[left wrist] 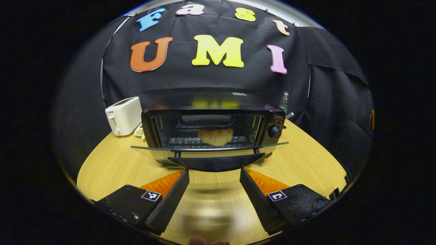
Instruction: Open the electric oven with the left hand, put the food in, and close the electric oven.
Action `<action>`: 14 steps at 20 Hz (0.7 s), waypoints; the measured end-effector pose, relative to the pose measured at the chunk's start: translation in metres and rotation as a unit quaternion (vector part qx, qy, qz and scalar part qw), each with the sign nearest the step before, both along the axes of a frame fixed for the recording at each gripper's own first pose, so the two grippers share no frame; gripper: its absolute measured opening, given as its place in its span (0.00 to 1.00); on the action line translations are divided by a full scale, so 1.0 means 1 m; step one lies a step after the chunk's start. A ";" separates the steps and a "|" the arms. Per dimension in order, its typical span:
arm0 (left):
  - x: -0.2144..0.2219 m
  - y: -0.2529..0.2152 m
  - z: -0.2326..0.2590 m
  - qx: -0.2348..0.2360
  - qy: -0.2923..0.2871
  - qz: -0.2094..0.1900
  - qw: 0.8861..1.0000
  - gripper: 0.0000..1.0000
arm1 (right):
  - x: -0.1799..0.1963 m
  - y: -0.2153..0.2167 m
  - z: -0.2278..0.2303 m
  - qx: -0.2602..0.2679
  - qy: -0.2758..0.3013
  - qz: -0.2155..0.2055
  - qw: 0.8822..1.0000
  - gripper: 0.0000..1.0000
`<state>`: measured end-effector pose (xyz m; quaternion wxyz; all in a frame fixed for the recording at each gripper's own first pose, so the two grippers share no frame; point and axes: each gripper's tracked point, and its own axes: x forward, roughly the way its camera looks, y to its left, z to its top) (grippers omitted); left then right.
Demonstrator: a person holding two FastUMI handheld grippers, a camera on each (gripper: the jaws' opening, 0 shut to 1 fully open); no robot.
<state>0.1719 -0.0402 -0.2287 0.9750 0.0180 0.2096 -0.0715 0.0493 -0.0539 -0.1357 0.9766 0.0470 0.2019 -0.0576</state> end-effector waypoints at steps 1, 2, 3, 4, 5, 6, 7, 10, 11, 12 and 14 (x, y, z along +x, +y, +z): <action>0.008 -0.001 0.008 0.001 -0.009 0.001 1.000 0.98 | 0.001 -0.003 0.005 -0.001 -0.006 -0.001 1.000 0.94; 0.015 -0.001 0.015 0.003 -0.018 0.001 1.000 0.98 | 0.002 -0.007 0.009 -0.002 -0.010 -0.002 1.000 0.94; 0.024 -0.002 0.020 0.003 -0.025 0.001 1.000 0.98 | 0.004 -0.011 0.013 -0.003 -0.014 -0.002 1.000 0.94; 0.030 -0.003 0.024 0.003 -0.028 0.001 1.000 0.98 | 0.005 -0.015 0.016 -0.003 -0.018 -0.004 1.000 0.94; 0.036 -0.005 0.026 0.003 -0.031 0.003 1.000 0.98 | 0.007 -0.019 0.017 -0.004 -0.021 -0.004 1.000 0.94; 0.042 -0.008 0.030 0.004 -0.034 0.005 0.999 0.98 | 0.009 -0.023 0.020 -0.005 -0.023 -0.003 1.000 0.94; 0.047 -0.009 0.032 0.005 -0.036 0.007 0.999 0.98 | 0.010 -0.025 0.022 -0.005 -0.025 -0.001 1.000 0.94; 0.049 -0.011 0.054 -0.002 -0.050 0.020 0.999 0.98 | 0.021 -0.034 0.039 -0.014 -0.047 0.007 0.999 0.94; 0.047 -0.010 0.067 -0.004 -0.061 0.025 0.998 0.98 | 0.029 -0.035 0.046 -0.015 -0.059 0.012 0.998 0.94; 0.045 -0.008 0.079 -0.005 -0.072 0.029 0.997 0.98 | 0.038 -0.035 0.053 -0.015 -0.070 0.019 0.997 0.94; 0.036 -0.004 0.105 -0.008 -0.091 0.043 0.995 0.97 | 0.057 -0.035 0.066 -0.020 -0.092 0.037 0.995 0.94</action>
